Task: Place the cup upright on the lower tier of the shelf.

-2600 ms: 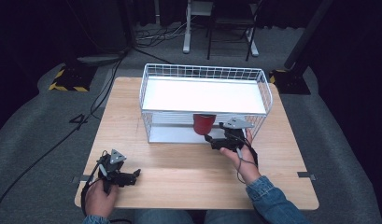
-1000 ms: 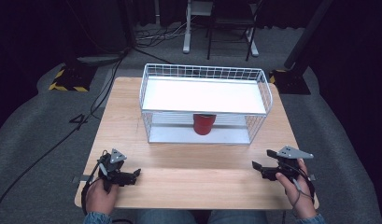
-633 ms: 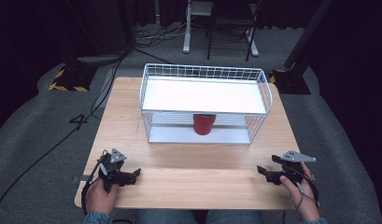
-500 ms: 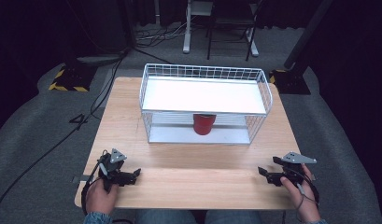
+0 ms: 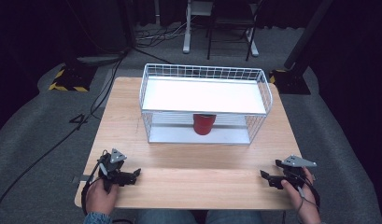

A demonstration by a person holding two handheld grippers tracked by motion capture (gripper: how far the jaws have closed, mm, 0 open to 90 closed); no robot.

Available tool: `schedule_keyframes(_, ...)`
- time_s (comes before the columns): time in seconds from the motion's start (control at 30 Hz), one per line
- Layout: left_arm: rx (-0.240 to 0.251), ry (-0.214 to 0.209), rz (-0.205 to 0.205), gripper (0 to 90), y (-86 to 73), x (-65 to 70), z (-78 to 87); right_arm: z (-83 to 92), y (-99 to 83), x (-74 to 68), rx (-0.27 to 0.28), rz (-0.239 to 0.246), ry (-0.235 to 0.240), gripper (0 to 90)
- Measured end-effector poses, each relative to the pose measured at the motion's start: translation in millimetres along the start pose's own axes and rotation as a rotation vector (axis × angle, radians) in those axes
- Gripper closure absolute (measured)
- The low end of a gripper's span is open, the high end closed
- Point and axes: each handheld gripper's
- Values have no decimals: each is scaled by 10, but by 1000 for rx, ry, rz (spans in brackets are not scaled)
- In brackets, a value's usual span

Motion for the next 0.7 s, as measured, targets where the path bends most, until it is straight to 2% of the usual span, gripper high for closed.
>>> schedule_keyframes(0.17,0,-1,2,0,-1,1,-1,-19,-4,-21,-18,32,1,153)
schedule_keyframes(0.4,1,-1,2,0,-1,1,0,-14,-11,-28,-22,28,-8,140)
schedule_keyframes(0.5,1,-2,2,0,-1,1,-1,-25,-9,-20,-29,20,-21,86)
schedule_keyframes(0.57,1,-2,2,0,-1,1,-1,-43,-5,-11,-47,4,-41,5)
schedule_keyframes(0.7,1,-1,2,0,-1,1,-1,-60,4,-2,-55,-9,-51,1)
Point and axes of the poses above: each handheld gripper's, and its own axes: z roughly backward along the jaws, y roughly out of its top, x roughly to its right, and after that the axes turned 6 degrees about x, right-handed
